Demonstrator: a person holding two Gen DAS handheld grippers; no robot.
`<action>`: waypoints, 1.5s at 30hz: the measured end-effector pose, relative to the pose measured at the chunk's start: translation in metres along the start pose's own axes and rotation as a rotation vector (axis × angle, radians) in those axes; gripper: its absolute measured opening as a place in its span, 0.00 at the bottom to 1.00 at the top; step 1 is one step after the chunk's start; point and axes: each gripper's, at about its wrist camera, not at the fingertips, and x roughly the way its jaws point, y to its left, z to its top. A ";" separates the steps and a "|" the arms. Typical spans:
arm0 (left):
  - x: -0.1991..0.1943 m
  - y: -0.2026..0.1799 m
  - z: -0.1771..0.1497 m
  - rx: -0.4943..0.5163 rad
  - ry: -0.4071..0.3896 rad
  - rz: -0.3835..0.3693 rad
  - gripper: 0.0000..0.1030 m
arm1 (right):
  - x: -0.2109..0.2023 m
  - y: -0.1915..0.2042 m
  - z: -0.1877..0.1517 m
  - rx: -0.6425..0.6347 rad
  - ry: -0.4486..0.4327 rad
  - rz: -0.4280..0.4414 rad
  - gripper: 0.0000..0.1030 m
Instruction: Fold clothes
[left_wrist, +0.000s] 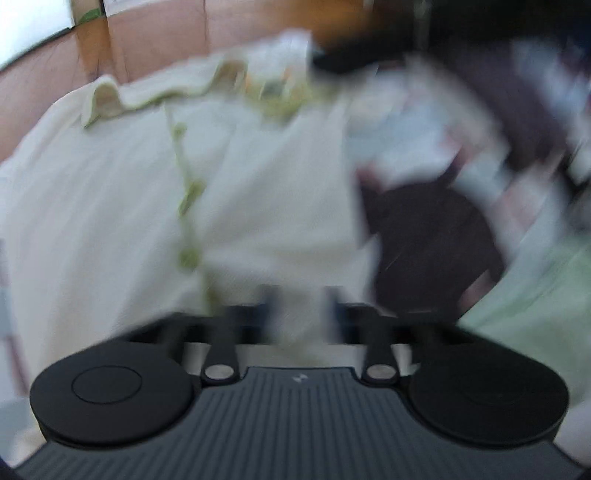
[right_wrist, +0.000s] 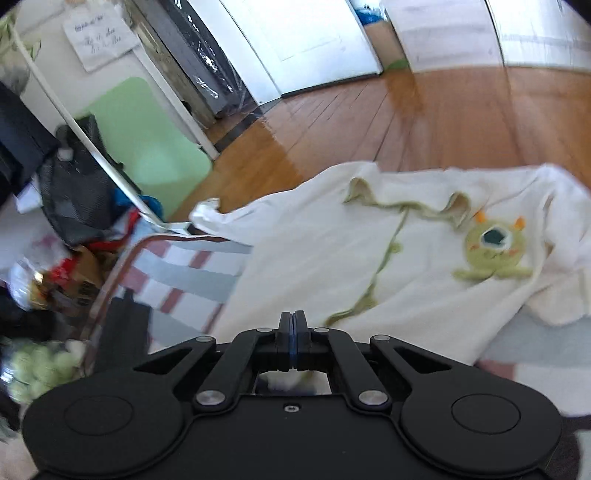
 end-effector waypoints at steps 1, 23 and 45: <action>0.005 -0.002 -0.005 0.024 0.013 0.041 0.08 | 0.003 -0.001 -0.004 -0.005 0.018 -0.027 0.07; -0.034 0.024 -0.018 -0.217 -0.115 -0.165 0.67 | 0.029 -0.051 -0.084 0.375 0.150 0.051 0.10; -0.014 0.133 -0.044 -0.828 -0.219 -0.245 0.04 | 0.046 -0.049 -0.070 0.240 0.169 -0.157 0.29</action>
